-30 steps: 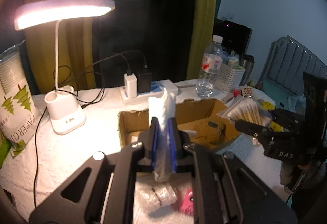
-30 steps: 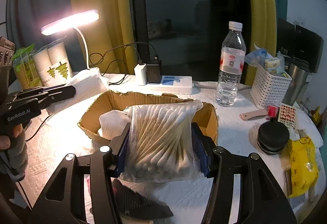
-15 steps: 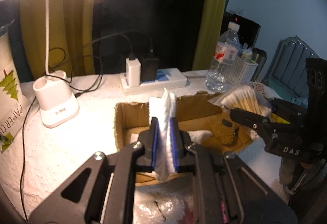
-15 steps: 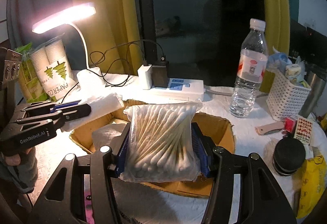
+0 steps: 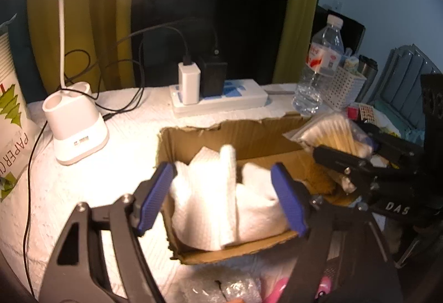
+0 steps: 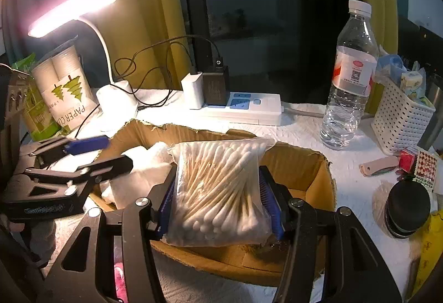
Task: Organize soft objects
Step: 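Carry the cloth and cotton swab bag into the box with both grippers, then open both grippers in the box and withdraw toward the tissue pack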
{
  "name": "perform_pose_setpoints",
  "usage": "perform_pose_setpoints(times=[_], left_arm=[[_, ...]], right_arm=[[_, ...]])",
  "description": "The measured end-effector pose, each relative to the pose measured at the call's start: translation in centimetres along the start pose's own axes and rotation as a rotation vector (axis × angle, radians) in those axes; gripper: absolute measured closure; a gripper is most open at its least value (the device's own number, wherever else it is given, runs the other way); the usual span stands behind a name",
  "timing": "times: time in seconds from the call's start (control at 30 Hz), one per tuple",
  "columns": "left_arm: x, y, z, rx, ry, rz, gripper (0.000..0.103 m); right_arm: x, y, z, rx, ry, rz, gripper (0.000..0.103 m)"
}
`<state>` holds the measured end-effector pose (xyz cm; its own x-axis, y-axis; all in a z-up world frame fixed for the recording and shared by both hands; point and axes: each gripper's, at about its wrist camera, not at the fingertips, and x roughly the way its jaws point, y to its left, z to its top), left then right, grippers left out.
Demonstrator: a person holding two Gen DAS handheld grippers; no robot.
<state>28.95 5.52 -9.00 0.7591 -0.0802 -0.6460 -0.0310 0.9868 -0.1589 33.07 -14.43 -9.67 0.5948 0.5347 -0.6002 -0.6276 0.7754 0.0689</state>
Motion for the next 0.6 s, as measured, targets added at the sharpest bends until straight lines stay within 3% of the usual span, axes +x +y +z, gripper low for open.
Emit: perform_pose_setpoints(times=[0.3, 0.4, 0.6], left_arm=[[-0.6, 0.1, 0.1, -0.002, -0.013, 0.01, 0.027], [-1.0, 0.1, 0.1, 0.0, -0.027, 0.009, 0.012], [-2.3, 0.1, 0.1, 0.0, -0.059, 0.01, 0.009]], right_arm=[[0.3, 0.1, 0.2, 0.008, 0.001, -0.004, 0.042], [0.1, 0.0, 0.5, 0.018, -0.013, 0.0, 0.026], [-1.0, 0.0, 0.8, 0.022, -0.034, -0.014, 0.026]])
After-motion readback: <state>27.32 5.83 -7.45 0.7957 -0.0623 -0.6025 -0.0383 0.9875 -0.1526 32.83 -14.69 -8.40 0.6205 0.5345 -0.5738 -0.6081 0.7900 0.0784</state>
